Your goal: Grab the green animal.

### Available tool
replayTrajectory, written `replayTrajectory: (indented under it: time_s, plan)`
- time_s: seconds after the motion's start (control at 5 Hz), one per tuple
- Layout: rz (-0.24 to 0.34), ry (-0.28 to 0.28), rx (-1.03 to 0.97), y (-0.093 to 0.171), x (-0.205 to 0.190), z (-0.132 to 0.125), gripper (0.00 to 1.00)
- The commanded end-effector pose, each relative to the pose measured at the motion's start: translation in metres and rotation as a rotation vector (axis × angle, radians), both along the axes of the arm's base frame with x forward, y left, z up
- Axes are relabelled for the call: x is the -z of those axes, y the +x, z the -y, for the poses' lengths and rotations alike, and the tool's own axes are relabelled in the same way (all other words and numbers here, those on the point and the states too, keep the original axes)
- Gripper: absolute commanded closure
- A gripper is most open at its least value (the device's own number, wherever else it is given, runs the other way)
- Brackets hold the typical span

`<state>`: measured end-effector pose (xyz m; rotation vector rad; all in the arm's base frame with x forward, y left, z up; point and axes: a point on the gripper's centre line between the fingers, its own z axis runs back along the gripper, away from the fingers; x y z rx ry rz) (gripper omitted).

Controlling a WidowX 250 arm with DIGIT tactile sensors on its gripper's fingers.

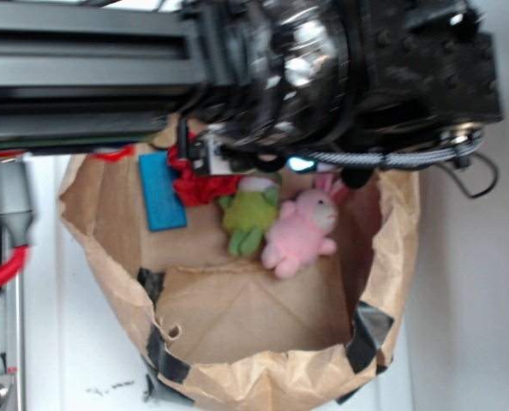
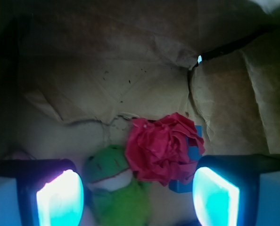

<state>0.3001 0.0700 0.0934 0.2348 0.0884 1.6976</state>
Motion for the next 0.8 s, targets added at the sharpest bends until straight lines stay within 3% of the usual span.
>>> replayTrajectory:
  time_s: [0.0,0.2,0.4,0.6]
  plan:
    - [0.013,0.054,-0.08,-0.001,-0.01,-0.008,0.0]
    - [-0.003,0.061,-0.071,-0.006,-0.004,-0.006,0.0]
    - [0.002,-0.009,-0.048,-0.011,-0.001,0.0,0.0]
    - [0.131,-0.073,-0.036,-0.018,0.0,0.002,0.0]
